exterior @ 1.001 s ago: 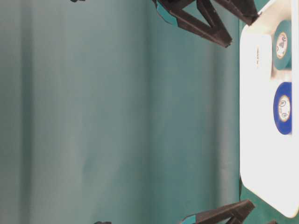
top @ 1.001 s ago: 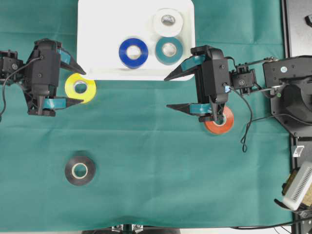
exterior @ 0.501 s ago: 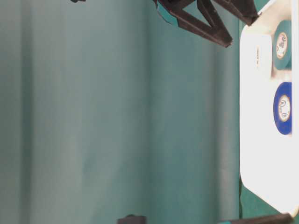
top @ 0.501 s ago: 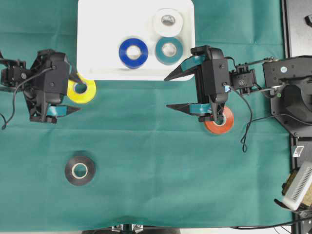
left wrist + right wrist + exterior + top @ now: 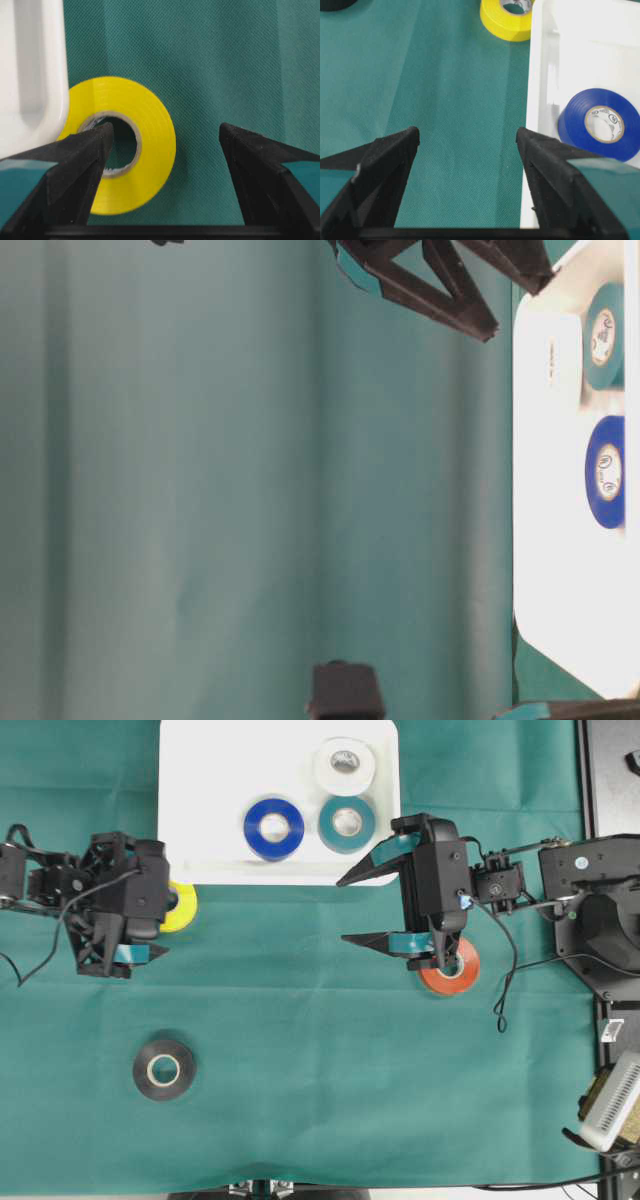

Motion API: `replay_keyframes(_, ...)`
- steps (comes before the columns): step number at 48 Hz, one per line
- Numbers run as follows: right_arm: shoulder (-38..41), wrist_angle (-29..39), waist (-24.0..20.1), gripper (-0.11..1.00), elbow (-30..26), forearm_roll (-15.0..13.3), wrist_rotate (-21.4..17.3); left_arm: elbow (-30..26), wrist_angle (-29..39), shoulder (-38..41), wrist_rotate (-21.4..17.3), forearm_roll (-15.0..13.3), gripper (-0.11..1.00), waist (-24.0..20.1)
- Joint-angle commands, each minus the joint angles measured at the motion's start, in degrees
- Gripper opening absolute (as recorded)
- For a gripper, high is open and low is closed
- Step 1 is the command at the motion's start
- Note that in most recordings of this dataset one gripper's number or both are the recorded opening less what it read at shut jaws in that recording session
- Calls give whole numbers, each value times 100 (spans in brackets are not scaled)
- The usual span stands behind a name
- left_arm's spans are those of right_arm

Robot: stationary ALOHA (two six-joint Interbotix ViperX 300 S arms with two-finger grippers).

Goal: Put the tape alternately from left to right into the white case.
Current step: 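Lower the left gripper over the yellow roll and grasp it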

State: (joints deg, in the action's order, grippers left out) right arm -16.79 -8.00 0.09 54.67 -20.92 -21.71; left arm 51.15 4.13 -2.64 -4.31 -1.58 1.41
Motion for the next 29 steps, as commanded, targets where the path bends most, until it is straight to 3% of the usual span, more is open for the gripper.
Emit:
replay_keyframes(1, -35, -44, 9, 81, -62, 9, -9, -158, -18, 79, 0, 0, 83, 26)
replay_keyframes(29, 44, -44, 9, 81, -88, 18, -9, -237, 229, 211, 18, 0, 82, 18)
